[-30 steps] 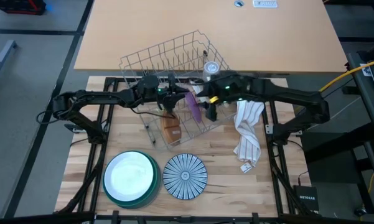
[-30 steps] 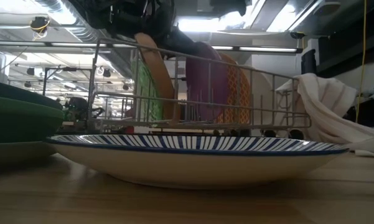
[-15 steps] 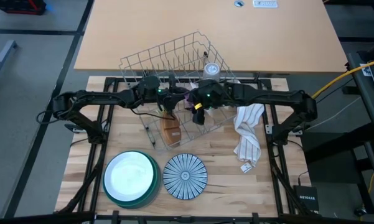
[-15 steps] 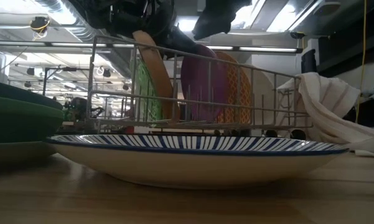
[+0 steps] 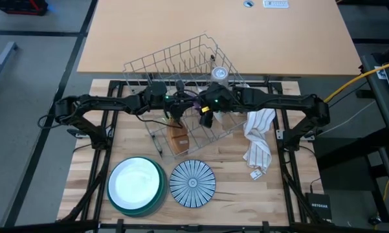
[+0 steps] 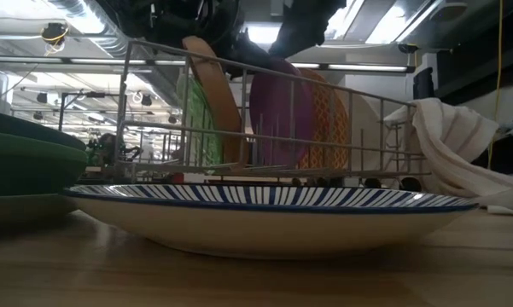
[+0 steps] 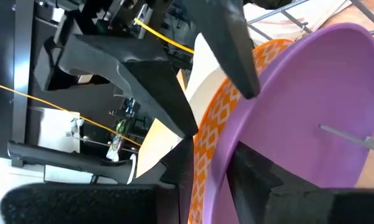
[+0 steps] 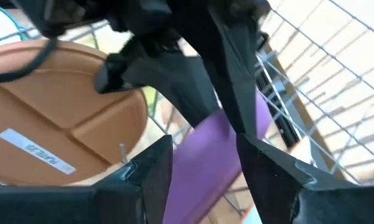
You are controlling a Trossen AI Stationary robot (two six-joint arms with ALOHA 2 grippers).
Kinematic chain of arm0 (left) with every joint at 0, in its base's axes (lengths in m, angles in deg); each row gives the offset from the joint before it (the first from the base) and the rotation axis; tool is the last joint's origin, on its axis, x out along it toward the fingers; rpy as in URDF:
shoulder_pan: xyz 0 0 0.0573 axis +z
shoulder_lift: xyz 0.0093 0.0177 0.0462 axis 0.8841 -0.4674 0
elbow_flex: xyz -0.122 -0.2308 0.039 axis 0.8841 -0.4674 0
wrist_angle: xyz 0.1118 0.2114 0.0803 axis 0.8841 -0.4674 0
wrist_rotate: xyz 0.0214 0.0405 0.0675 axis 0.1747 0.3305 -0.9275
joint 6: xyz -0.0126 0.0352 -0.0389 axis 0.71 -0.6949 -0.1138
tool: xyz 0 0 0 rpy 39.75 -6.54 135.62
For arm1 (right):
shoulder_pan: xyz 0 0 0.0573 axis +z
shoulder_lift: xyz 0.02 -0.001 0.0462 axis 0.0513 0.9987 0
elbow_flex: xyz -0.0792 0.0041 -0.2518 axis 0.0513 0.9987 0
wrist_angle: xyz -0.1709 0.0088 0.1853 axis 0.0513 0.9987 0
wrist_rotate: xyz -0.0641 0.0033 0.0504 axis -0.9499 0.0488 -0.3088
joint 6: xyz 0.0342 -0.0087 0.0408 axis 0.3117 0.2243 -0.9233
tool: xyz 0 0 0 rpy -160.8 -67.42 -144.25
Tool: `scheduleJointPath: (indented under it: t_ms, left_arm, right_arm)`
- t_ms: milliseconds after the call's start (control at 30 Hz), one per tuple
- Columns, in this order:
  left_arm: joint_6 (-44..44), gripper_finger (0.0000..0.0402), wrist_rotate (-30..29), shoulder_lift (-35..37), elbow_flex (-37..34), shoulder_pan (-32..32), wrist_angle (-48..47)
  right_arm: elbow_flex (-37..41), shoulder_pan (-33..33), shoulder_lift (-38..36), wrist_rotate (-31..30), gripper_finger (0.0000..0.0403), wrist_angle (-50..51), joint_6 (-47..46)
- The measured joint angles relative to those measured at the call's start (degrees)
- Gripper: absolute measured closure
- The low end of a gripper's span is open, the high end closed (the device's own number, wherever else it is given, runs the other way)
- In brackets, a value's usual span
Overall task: Sort dishes
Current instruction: Put the violet plate into the dish rack
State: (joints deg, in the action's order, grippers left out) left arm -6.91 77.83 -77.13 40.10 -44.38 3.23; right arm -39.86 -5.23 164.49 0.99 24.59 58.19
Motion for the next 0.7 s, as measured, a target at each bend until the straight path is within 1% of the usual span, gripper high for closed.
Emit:
scheduleJointPath:
  t_ms: [233,600,700]
  left_arm:
    - [-0.20,0.0321,0.25,-0.11,-0.13,-0.16,2.21]
    - [-0.01,0.0321,0.18,0.23,-0.15,-0.56,1.47]
    - [-0.09,0.0321,-0.04,0.26,-0.09,-1.22,1.01]
  right_arm:
    - [0.00,-0.06,-0.04,-3.59,0.0212,4.85,-2.95]
    - [0.00,-0.06,-0.11,-3.43,0.0212,4.85,-3.68]
    - [0.00,-0.06,-0.11,-2.32,0.0212,4.76,-3.53]
